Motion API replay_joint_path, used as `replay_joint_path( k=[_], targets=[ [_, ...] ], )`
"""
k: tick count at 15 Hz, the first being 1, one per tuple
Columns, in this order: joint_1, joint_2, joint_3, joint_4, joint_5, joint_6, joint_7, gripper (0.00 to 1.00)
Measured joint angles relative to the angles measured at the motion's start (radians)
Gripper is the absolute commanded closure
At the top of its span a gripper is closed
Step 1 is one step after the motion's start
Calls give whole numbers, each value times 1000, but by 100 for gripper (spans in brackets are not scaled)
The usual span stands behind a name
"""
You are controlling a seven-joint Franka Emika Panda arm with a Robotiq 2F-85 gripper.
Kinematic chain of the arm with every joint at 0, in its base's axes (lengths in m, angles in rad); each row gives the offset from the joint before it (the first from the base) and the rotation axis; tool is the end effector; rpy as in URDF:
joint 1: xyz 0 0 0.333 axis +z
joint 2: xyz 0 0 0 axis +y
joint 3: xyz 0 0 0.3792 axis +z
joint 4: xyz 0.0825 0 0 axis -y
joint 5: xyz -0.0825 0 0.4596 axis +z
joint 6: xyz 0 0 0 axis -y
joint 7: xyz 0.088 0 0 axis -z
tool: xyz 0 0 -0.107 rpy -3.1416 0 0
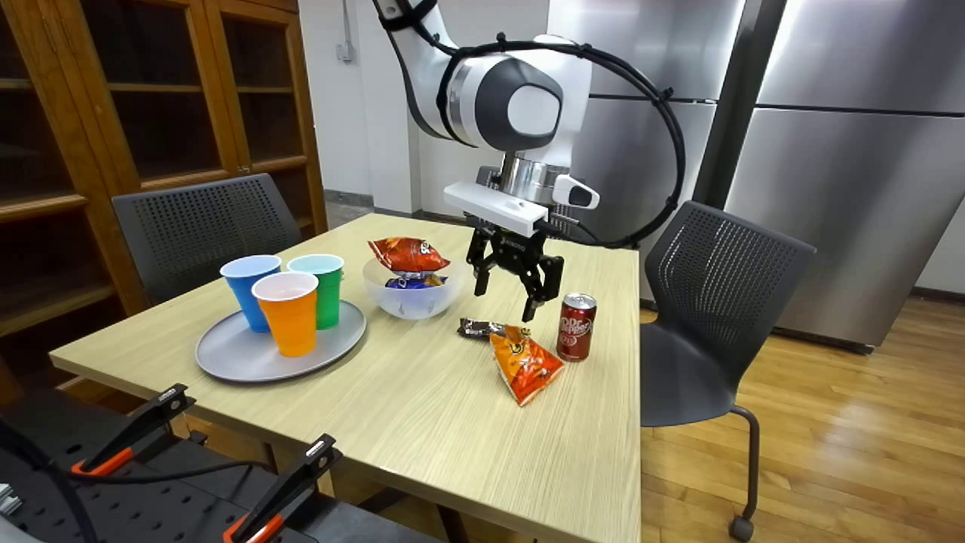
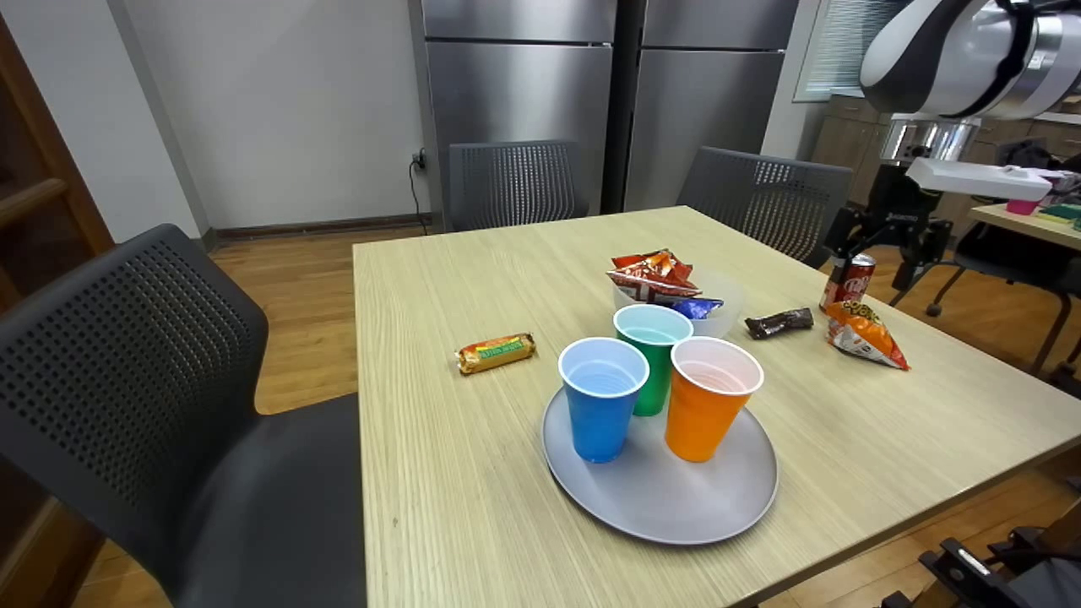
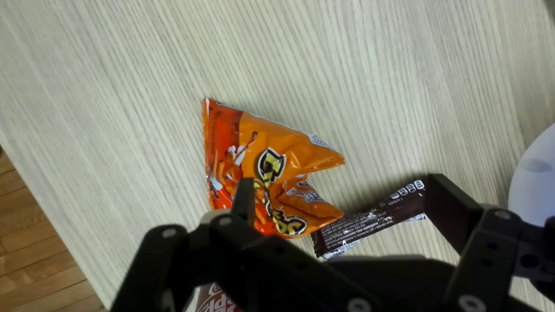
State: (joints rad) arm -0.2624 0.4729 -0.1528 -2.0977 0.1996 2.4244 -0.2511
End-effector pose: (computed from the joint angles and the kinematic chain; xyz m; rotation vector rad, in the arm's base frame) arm 0.5824 -0.2563 0.1756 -3.0083 0.4731 0.1705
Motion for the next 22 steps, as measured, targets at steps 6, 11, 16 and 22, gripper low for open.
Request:
replay_joint_path(
  k=[6,11,16,22],
  targets=[
    [-37,46,17,36,0,4,-76,0],
    [-85,89,48,82,2,-16,-127,0],
    [-129,138,66,154,2,-98,-188,0],
    [-136,187,67,221,2,-166,-211,0]
  ],
)
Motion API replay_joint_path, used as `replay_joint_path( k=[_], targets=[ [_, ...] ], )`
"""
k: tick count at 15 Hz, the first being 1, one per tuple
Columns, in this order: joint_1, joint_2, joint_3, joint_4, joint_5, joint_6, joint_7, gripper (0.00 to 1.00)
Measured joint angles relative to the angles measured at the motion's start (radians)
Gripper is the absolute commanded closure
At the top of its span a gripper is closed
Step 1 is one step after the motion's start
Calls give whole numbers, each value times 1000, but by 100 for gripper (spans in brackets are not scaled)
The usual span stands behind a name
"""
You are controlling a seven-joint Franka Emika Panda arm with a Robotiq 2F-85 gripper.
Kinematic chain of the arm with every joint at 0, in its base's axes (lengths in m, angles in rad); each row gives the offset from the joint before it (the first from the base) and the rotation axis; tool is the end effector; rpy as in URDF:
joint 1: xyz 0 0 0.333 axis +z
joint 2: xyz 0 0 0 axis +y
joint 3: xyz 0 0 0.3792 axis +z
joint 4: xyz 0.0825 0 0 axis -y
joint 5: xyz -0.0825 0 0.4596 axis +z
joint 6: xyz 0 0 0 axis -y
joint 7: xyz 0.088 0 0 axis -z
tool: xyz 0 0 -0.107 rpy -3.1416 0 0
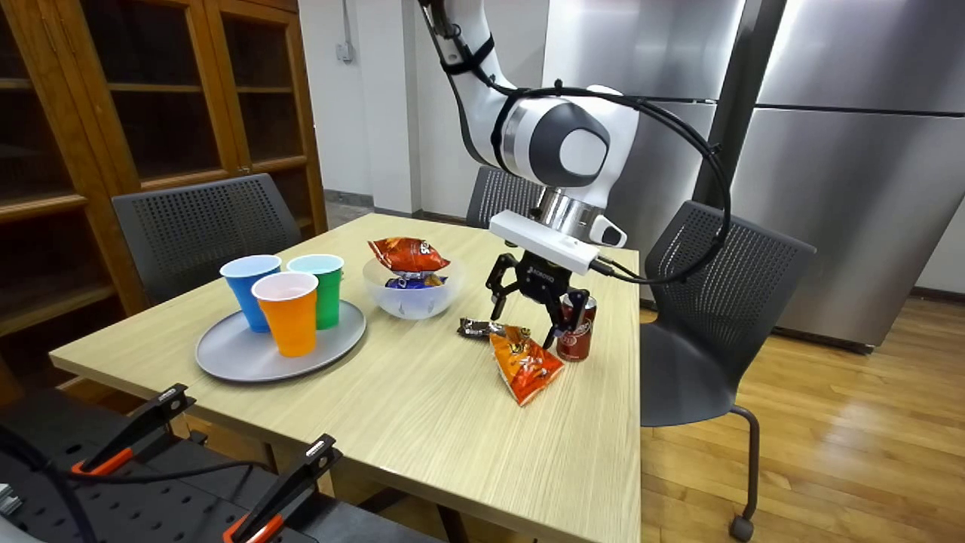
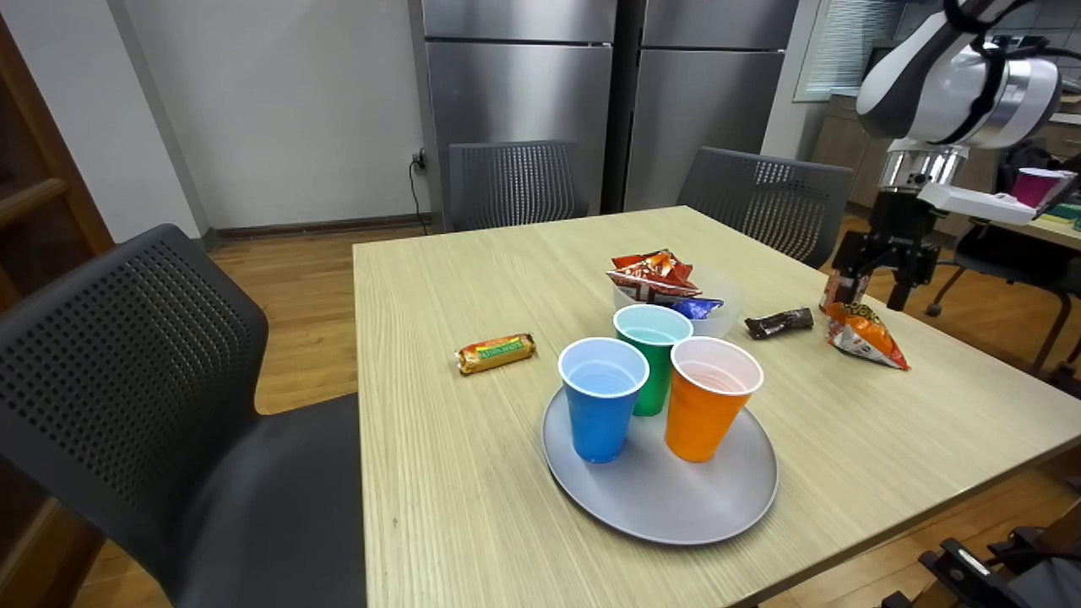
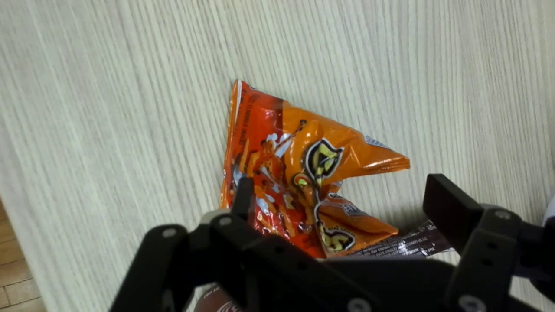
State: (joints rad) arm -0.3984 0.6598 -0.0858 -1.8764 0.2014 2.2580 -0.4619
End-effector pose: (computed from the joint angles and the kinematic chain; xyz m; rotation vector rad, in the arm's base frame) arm 0.6077 -0.3120 0.1256 -2.9198 0.2355 0.3015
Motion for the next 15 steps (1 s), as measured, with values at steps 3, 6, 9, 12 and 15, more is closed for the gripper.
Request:
replay_joint_path(
  k=[3,6,9,12,15],
  targets=[
    [0,19,0,24,0,-10,0,0],
    [-1,36,0,45,0,-22,0,0],
    [-1,46,0,61,0,-34,0,34],
    [-1,55,0,72,0,-40,0,60],
    [-2,59,0,78,0,-45,0,82]
  ],
)
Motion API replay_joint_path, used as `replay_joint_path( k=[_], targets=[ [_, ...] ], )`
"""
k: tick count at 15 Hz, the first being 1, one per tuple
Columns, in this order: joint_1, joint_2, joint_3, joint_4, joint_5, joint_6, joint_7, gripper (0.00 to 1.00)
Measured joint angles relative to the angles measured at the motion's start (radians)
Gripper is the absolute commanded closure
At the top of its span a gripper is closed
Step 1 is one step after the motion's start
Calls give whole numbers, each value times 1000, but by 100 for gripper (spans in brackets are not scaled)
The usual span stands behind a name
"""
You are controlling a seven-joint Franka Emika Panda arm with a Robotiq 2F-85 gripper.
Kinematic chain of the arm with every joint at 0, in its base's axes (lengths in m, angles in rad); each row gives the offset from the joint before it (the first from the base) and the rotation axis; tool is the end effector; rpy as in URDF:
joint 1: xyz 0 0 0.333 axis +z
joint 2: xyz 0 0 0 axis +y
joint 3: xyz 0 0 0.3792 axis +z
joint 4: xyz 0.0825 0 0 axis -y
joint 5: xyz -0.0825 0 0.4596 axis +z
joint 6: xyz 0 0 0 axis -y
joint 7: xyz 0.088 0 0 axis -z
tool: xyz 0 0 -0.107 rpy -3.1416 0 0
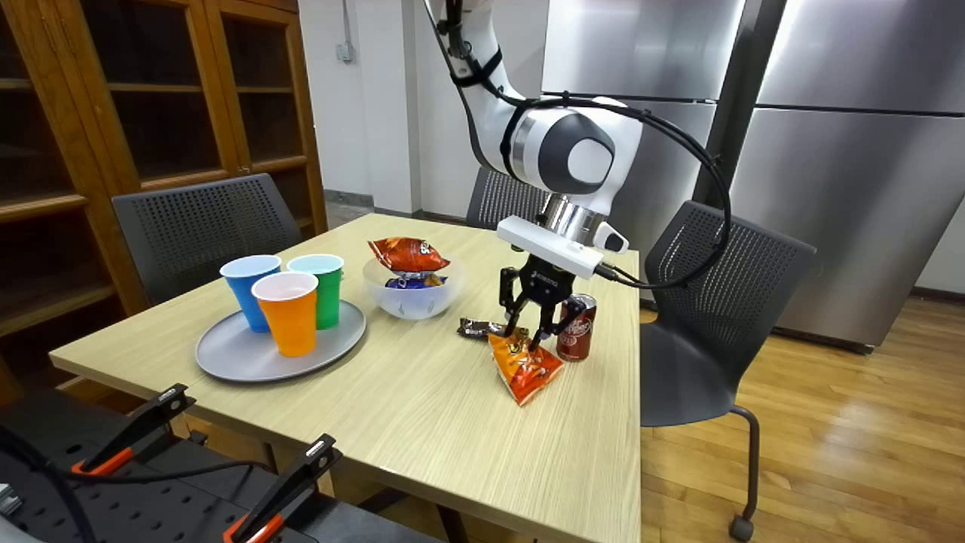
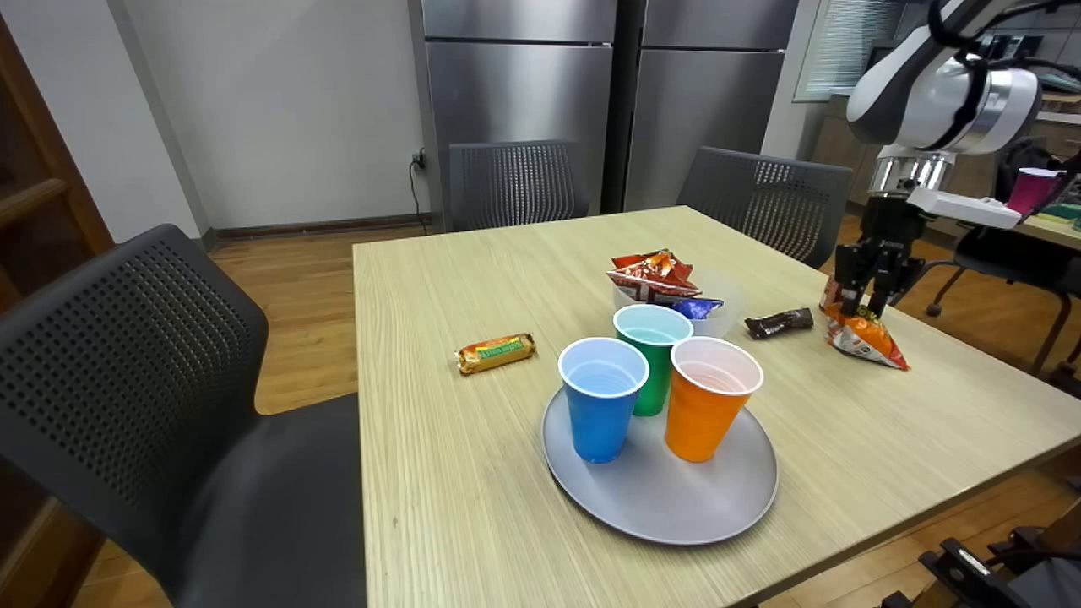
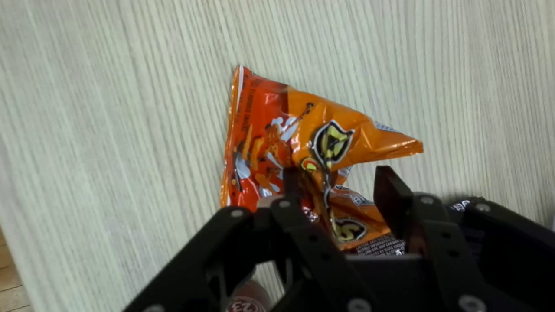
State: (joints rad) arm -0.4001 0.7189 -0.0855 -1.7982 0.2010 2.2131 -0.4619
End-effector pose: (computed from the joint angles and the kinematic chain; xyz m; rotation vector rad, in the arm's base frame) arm 0.6235 -0.3189 0.1126 -2.9050 0.2270 0.3334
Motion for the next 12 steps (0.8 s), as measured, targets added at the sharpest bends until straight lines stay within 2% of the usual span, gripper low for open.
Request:
replay_joint_path(
  k=[2,3,12],
  targets=[
    [-1,3,0,5,0,-5,0,97],
    [-2,5,0,8,0,-9,0,100],
    [-7,14,0,19,-1,-29,-1,100]
  ],
)
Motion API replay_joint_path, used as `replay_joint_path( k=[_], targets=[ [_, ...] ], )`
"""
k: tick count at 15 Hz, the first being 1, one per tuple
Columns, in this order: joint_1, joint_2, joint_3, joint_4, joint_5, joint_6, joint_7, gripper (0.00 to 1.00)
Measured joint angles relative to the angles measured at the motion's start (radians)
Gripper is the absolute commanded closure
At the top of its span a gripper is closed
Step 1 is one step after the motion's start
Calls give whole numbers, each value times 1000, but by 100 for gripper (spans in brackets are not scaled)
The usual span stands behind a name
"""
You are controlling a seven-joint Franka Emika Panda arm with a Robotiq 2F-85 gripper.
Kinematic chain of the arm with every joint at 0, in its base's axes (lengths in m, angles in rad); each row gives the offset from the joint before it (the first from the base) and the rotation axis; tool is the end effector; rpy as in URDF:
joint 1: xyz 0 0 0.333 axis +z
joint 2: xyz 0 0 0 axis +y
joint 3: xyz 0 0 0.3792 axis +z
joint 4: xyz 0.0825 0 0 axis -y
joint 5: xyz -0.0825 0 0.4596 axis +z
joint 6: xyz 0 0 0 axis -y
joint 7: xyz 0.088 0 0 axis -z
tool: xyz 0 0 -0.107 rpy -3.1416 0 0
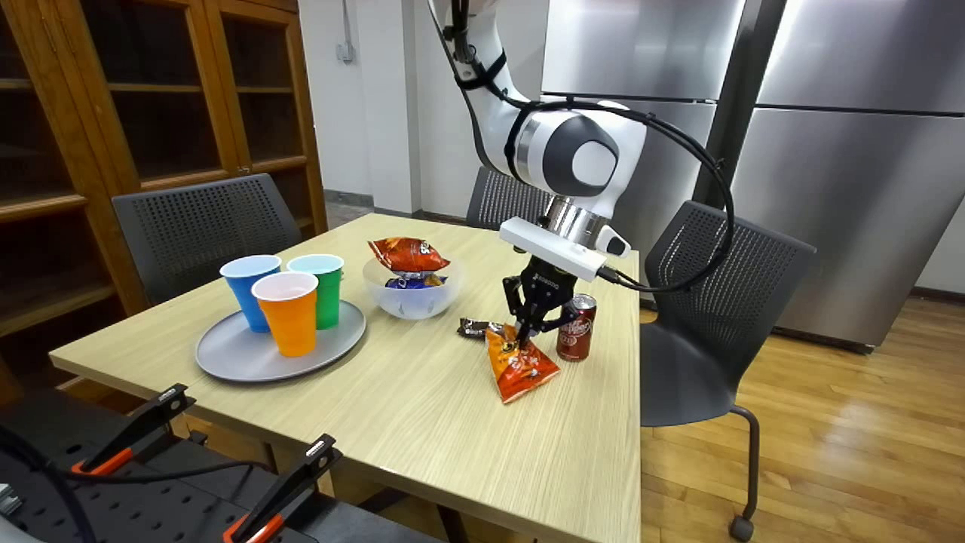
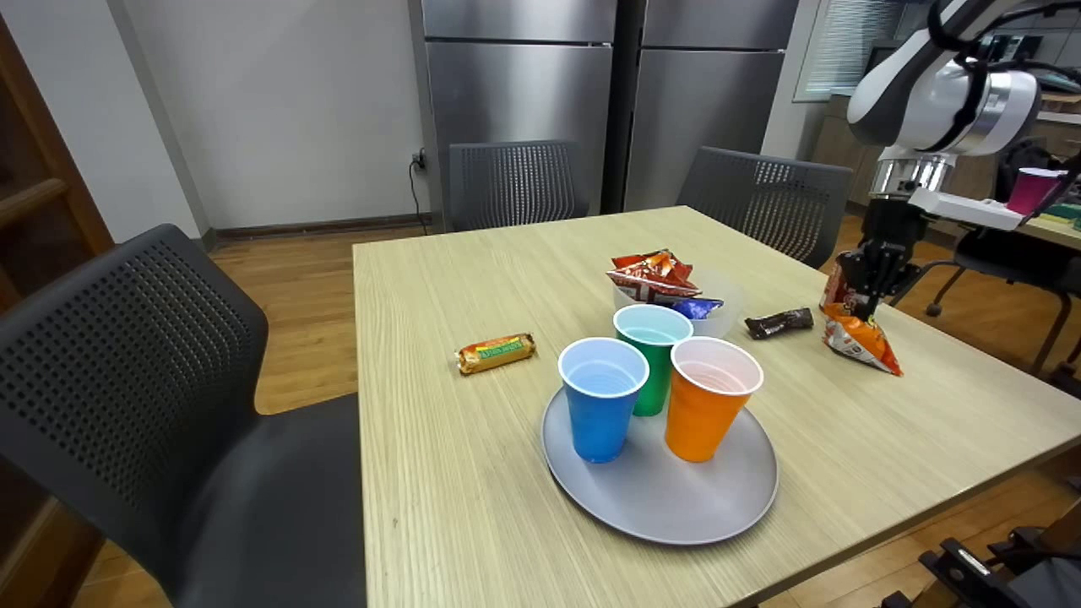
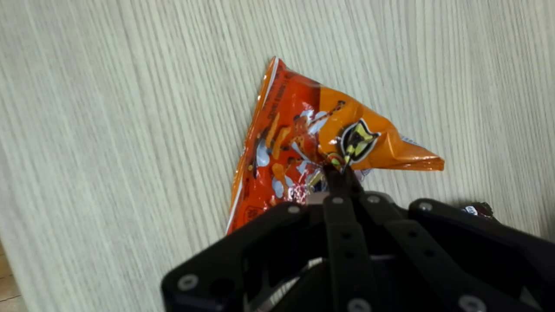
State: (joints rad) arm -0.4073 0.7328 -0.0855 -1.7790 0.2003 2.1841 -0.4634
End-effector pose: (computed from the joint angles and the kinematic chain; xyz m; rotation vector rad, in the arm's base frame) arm 0.6233 -0.3235 0.1089 -2.8889 0.2302 0.3608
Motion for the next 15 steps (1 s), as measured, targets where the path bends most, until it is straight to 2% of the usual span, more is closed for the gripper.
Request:
replay_joint_path(
  k=[15],
  targets=[
    [-24,-48,0,-32,0,-4,-136,100]
  ],
)
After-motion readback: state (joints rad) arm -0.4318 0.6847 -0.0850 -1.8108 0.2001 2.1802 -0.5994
